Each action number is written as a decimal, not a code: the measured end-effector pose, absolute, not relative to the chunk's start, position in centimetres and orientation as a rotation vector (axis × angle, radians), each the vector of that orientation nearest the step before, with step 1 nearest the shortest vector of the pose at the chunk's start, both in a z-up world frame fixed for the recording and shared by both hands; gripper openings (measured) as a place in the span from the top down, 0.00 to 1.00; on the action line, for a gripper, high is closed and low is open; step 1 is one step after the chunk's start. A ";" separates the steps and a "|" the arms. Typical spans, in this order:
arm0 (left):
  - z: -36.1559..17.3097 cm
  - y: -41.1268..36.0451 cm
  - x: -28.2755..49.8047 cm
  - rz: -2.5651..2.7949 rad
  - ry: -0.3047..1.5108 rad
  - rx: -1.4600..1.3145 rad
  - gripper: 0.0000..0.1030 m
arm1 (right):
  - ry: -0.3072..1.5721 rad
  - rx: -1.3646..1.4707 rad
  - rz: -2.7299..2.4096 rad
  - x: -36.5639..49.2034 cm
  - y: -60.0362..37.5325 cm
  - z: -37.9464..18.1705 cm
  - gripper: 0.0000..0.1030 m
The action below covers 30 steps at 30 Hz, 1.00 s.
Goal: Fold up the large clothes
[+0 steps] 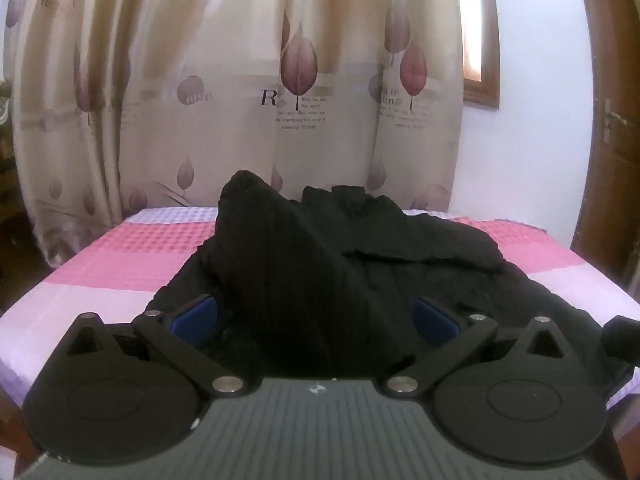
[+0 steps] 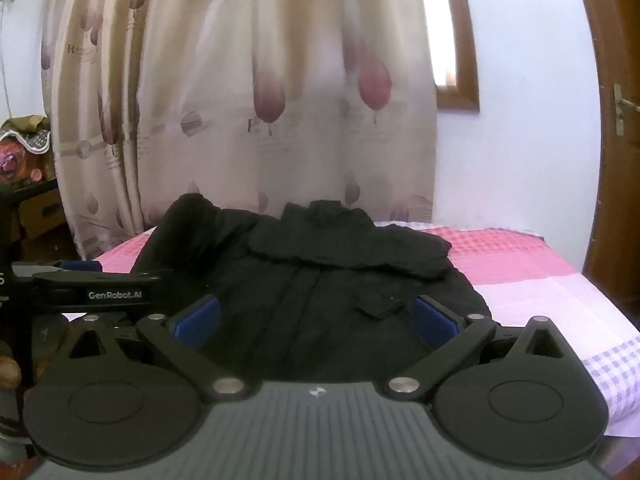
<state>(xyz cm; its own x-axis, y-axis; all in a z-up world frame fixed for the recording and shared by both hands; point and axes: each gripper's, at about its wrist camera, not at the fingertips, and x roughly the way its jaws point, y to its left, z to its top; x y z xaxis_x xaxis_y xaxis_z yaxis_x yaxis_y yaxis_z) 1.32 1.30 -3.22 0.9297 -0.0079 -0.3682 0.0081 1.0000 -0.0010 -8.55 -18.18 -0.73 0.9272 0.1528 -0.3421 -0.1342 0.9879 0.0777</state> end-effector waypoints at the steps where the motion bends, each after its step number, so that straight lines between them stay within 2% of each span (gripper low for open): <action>1: -3.3 1.3 1.3 -0.008 0.378 0.001 0.00 | 0.358 0.052 0.148 -8.4 -18.1 -0.7 0.00; 30: -5.4 0.2 1.6 -0.004 0.436 0.067 0.00 | 0.427 0.117 0.152 -8.1 -18.5 -1.6 0.00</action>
<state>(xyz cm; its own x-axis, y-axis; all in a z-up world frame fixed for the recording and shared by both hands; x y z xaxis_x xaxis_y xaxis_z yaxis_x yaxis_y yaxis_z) 1.58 0.17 -5.41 0.9064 0.0103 -0.4223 0.0183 0.9978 0.0635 -8.14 -18.52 -1.58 0.8989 0.1714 -0.4033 -0.1225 0.9819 0.1443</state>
